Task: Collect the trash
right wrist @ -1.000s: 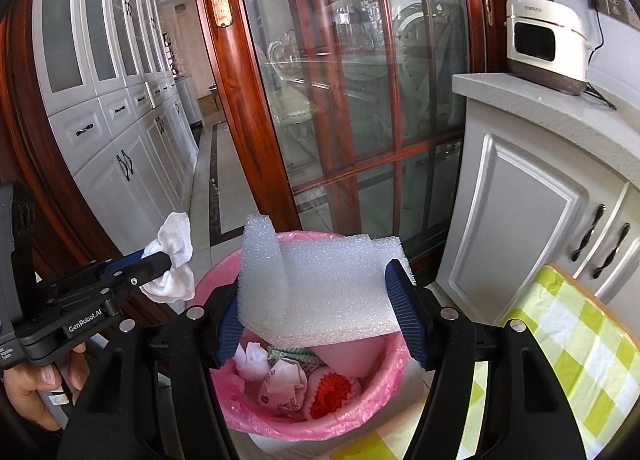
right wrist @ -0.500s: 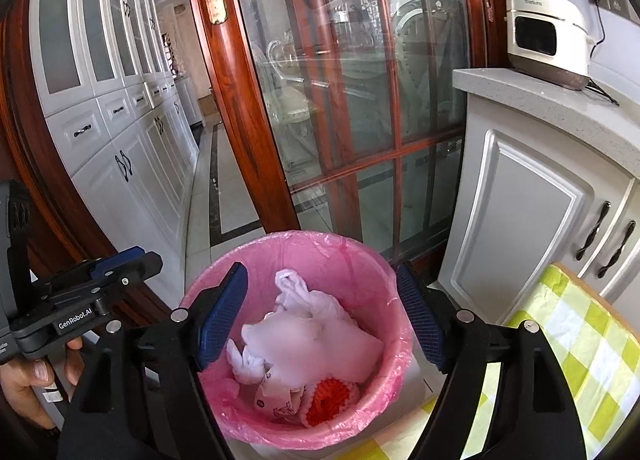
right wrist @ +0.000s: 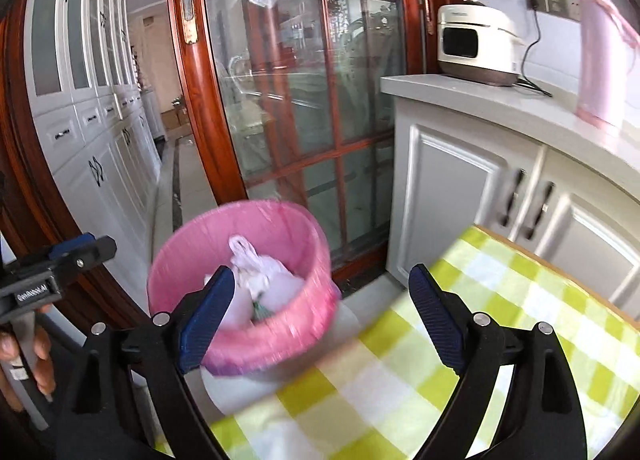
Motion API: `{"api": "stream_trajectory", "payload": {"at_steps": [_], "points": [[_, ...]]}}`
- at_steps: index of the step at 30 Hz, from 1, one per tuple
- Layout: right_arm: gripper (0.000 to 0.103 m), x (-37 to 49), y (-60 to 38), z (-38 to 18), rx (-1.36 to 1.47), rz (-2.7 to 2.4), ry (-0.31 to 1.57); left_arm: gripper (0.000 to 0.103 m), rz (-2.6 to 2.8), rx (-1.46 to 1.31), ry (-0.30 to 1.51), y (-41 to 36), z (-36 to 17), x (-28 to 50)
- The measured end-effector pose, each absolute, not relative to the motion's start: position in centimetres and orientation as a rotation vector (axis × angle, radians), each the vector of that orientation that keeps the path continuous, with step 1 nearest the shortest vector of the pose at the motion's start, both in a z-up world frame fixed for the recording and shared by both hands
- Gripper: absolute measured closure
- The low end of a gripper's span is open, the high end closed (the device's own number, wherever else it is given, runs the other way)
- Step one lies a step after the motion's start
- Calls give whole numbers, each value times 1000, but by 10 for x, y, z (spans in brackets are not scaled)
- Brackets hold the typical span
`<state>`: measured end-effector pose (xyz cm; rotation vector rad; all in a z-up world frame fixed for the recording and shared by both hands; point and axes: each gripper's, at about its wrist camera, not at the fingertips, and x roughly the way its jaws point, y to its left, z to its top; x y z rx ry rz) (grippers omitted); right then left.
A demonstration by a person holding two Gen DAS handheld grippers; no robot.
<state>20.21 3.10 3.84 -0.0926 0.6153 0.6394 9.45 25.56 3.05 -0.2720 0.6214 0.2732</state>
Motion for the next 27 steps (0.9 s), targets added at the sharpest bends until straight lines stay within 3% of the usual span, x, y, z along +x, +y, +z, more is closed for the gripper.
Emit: {"api": "stream_trajectory", "payload": {"at_steps": [27], "points": [[18, 172, 11, 29, -110, 612, 606, 14, 315, -243, 646, 222, 24, 64]]}}
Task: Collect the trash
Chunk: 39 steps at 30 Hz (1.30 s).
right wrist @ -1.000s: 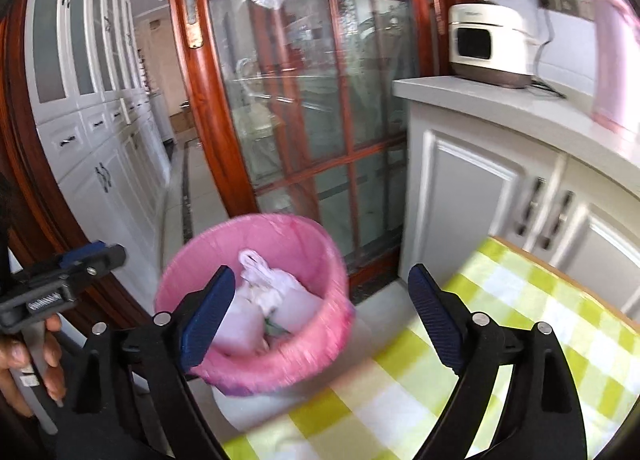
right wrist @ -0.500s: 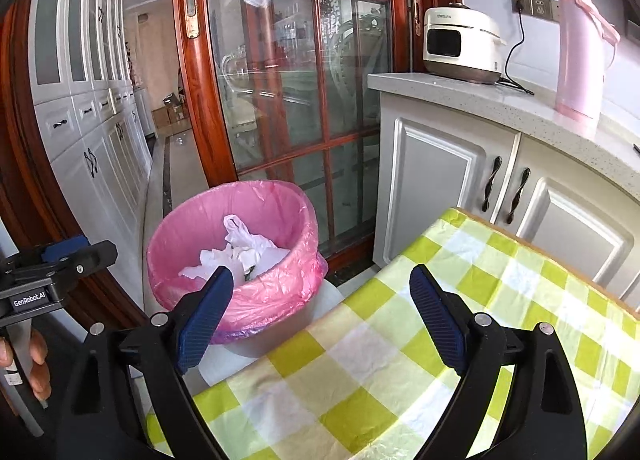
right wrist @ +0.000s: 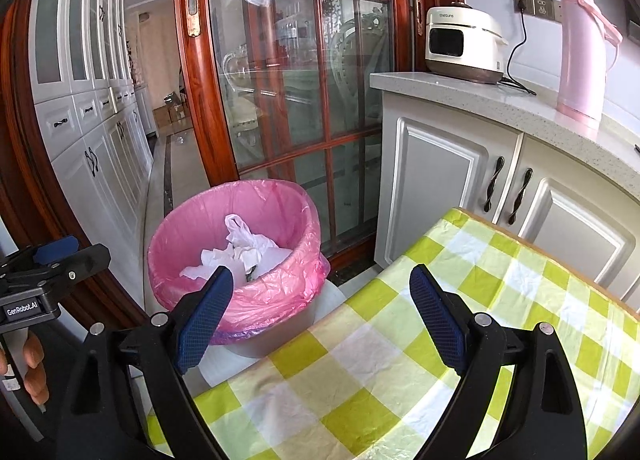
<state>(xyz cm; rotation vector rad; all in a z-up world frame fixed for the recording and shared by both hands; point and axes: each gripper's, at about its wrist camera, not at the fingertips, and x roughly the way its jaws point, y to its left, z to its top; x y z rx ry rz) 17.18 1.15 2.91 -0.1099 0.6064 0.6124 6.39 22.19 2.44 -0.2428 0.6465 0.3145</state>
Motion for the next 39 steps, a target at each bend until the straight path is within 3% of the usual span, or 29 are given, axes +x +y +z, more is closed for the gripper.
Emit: {"api": "stream_trajectory", "payload": {"at_steps": [39], "points": [[18, 173, 17, 25, -110, 633, 609, 13, 325, -247, 653, 226, 20, 60]]}}
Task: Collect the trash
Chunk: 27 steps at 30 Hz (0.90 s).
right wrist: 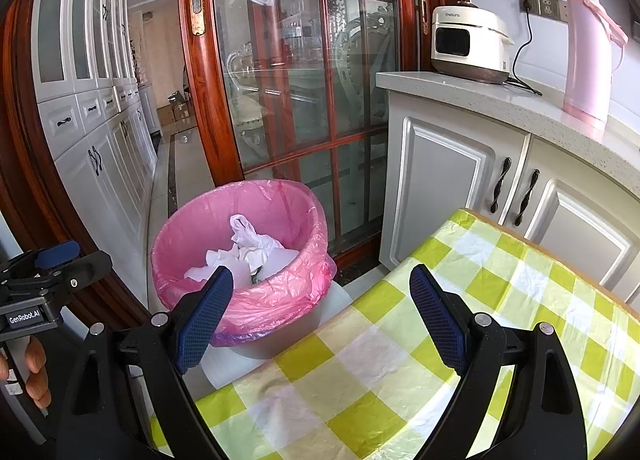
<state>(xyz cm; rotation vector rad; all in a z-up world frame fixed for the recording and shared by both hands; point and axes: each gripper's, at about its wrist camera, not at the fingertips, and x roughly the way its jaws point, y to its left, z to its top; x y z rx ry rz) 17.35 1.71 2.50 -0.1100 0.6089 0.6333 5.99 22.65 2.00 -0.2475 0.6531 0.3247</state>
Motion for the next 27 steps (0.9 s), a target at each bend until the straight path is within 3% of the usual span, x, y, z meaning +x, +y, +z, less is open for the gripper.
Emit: {"api": "stream_trajectory", "payload": {"at_steps": [27], "points": [[18, 174, 19, 28, -120, 639, 602, 10, 320, -242, 652, 226, 21, 60]]}}
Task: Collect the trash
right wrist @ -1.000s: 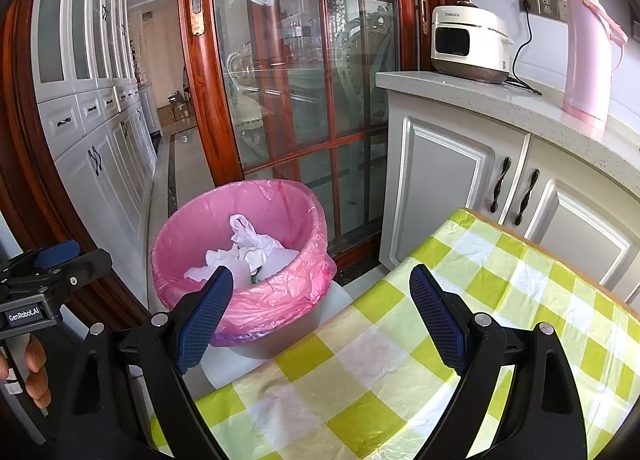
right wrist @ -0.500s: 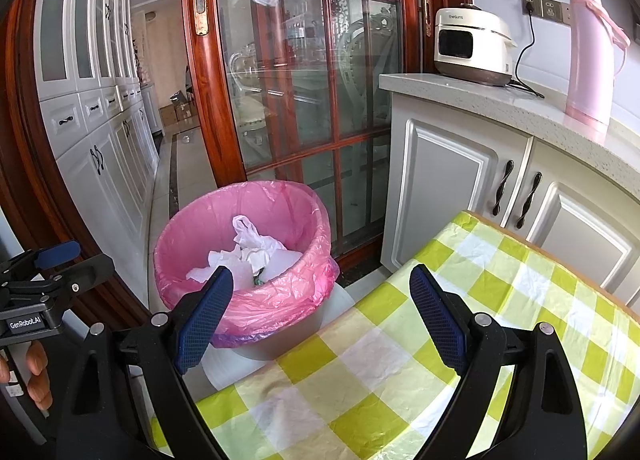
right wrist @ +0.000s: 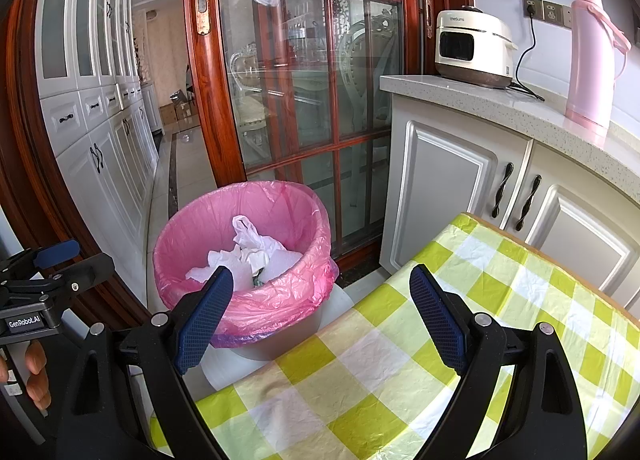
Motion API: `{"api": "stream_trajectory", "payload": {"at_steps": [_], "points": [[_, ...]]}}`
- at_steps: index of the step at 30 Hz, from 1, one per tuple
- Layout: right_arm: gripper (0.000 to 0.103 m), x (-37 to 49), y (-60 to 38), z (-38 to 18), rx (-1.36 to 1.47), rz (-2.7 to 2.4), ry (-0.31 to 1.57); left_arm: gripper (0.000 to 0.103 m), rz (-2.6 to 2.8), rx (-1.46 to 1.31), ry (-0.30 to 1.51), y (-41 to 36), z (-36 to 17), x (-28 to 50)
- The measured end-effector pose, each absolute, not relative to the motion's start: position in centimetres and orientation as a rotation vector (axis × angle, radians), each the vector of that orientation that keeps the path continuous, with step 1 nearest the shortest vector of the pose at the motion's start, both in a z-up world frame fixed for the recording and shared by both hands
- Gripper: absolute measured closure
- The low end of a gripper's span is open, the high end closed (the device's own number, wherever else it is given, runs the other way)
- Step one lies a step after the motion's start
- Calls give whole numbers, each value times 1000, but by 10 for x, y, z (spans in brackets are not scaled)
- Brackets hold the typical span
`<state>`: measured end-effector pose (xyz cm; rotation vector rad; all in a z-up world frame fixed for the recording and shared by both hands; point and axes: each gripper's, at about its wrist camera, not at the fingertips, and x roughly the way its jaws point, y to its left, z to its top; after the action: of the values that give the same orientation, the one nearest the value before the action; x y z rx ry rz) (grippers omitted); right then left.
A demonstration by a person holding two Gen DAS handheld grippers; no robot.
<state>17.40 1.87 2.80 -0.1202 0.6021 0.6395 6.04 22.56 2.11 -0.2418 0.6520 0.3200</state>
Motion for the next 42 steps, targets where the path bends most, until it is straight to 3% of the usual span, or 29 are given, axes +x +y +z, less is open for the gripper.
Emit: {"api": "stream_trajectory", "payload": {"at_steps": [42], "points": [[18, 175, 20, 23, -123, 640, 610, 5, 287, -222, 677, 221, 17, 64]]}}
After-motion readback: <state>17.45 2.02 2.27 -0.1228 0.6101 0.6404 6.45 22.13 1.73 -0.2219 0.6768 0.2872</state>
